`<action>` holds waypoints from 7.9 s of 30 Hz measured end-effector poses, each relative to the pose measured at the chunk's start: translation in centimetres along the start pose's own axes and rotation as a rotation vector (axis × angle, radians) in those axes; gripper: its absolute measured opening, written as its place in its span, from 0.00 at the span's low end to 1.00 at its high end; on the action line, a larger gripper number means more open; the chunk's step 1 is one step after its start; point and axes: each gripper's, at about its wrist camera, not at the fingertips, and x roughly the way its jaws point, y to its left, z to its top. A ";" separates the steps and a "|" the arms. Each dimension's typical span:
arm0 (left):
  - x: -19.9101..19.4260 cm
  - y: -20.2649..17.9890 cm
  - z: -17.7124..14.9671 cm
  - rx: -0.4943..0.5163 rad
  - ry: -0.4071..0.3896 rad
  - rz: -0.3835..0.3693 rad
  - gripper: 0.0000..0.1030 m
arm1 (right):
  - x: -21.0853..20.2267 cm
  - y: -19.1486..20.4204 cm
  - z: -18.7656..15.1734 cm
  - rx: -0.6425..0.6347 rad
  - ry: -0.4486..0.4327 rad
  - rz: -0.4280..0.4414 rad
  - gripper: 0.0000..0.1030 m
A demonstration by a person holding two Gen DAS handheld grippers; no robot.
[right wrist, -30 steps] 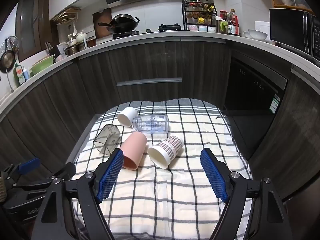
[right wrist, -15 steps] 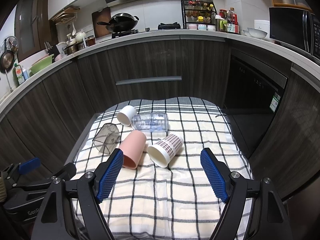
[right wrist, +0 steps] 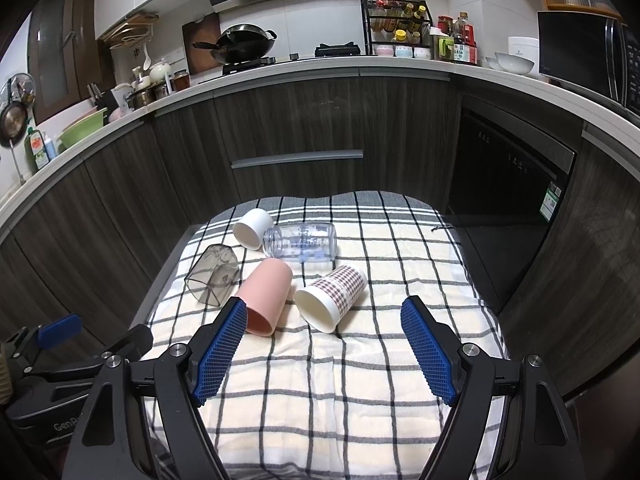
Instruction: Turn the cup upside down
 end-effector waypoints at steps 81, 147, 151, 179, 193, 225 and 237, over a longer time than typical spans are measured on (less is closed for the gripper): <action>27.5 3.7 9.0 0.177 0.387 -0.047 0.90 | 21.6 5.1 4.2 0.096 0.201 -0.064 0.77; 14.2 -10.4 -7.6 0.215 0.448 -0.105 0.60 | 5.9 -9.4 -6.9 0.139 0.318 -0.150 0.77; 13.0 -10.4 -7.1 0.223 0.405 -0.107 0.81 | 5.7 -9.1 -6.8 0.136 0.315 -0.154 0.77; 4.6 7.3 -1.7 -0.188 0.023 -0.032 0.96 | 11.0 3.0 -2.3 0.011 0.662 0.034 0.77; 7.4 10.1 1.3 -0.207 -0.013 -0.166 0.96 | 19.8 5.1 -5.0 0.048 1.077 -0.054 0.77; 10.4 9.9 0.1 -0.253 -0.008 -0.267 0.96 | 21.3 5.3 -5.7 0.017 1.059 -0.016 0.57; 12.1 8.4 -1.7 -0.207 -0.011 -0.167 0.96 | 15.7 3.3 -2.3 0.035 0.328 -0.075 0.57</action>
